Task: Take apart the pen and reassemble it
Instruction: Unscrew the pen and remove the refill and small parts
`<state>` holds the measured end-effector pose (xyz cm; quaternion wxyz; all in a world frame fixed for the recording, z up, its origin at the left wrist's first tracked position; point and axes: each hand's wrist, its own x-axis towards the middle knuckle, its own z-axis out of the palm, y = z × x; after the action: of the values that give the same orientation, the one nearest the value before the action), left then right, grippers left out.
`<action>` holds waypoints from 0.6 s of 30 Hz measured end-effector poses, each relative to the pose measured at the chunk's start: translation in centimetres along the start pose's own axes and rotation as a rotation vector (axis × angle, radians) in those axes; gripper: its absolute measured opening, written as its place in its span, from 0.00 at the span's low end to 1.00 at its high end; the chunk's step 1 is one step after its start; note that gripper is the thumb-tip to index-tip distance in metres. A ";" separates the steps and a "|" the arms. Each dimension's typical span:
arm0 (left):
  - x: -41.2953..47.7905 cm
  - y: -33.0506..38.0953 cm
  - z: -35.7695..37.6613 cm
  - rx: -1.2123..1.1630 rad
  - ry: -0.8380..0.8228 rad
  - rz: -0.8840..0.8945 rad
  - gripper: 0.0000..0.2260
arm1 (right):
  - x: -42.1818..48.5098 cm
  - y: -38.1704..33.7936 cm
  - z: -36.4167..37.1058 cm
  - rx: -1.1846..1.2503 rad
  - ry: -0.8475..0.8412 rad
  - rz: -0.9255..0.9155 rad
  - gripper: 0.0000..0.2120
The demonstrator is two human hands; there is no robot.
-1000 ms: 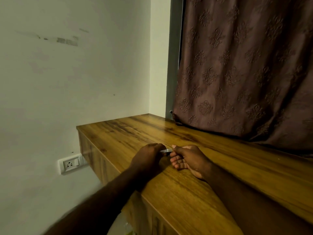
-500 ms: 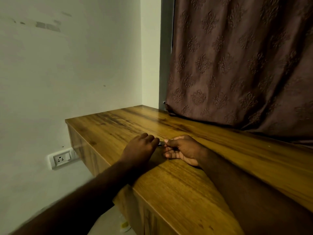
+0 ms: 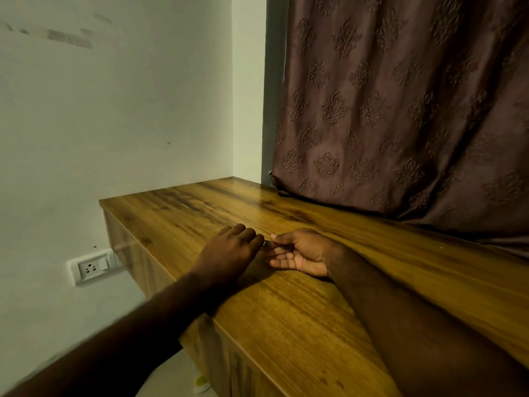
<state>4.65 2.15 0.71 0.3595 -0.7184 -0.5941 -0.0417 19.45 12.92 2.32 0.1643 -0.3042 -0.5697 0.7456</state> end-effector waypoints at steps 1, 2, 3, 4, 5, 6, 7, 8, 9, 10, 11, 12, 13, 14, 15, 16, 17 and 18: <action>0.0 0.0 0.0 0.000 -0.013 0.007 0.16 | 0.0 0.0 0.0 0.004 0.004 -0.003 0.08; 0.1 0.1 0.0 -0.003 -0.020 0.006 0.18 | 0.0 0.0 0.0 0.007 0.008 -0.010 0.07; 0.1 0.1 0.0 -0.005 -0.020 0.006 0.19 | 0.0 0.0 0.0 0.008 0.011 -0.017 0.07; 0.1 0.1 0.0 -0.003 -0.021 0.003 0.19 | 0.1 0.1 0.0 0.008 0.014 -0.025 0.07; 0.2 0.1 0.1 -0.007 -0.022 0.001 0.20 | 0.1 0.0 0.0 0.004 0.019 -0.033 0.07; 0.2 0.1 0.1 -0.008 -0.029 -0.001 0.21 | 0.1 0.1 0.0 -0.002 0.023 -0.040 0.06; 0.2 0.1 0.2 -0.006 -0.027 0.000 0.22 | 0.1 0.1 0.0 -0.009 0.028 -0.049 0.07; 0.1 0.0 0.2 -0.003 -0.027 0.004 0.22 | 0.0 0.1 0.0 -0.014 0.030 -0.060 0.07; 0.0 0.0 0.3 0.000 -0.025 0.011 0.22 | 0.0 0.2 0.0 -0.017 0.029 -0.068 0.06; 0.0 0.0 0.3 -0.001 -0.026 0.016 0.21 | -0.1 0.2 0.0 -0.017 0.027 -0.074 0.06; 0.0 0.0 0.3 -0.005 -0.018 0.019 0.22 | -0.1 0.2 0.0 -0.019 0.025 -0.076 0.06; 0.0 0.0 0.3 -0.012 -0.011 0.019 0.22 | -0.2 0.2 0.0 -0.019 0.024 -0.075 0.06; 0.1 0.0 0.3 -0.023 -0.003 0.019 0.22 | -0.1 0.2 -0.1 -0.019 0.023 -0.074 0.05; 0.2 0.0 0.3 -0.030 0.004 0.020 0.21 | -0.1 0.2 -0.1 -0.021 0.022 -0.075 0.05; 0.2 0.0 0.3 -0.035 0.014 0.024 0.20 | 0.0 0.1 -0.2 -0.026 0.018 -0.078 0.06; 0.2 0.0 0.3 -0.038 0.025 0.025 0.18 | 0.0 0.2 -0.2 -0.030 0.014 -0.080 0.06; 0.2 0.1 0.2 -0.040 0.038 0.026 0.18 | 0.1 0.2 -0.3 -0.034 0.011 -0.082 0.06; 0.3 0.0 0.2 -0.038 0.054 0.031 0.17 | 0.2 0.2 -0.3 -0.035 0.010 -0.082 0.05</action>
<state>4.69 2.49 0.66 0.3621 -0.7330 -0.5720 -0.0668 19.50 13.21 2.05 0.1924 -0.2871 -0.5940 0.7265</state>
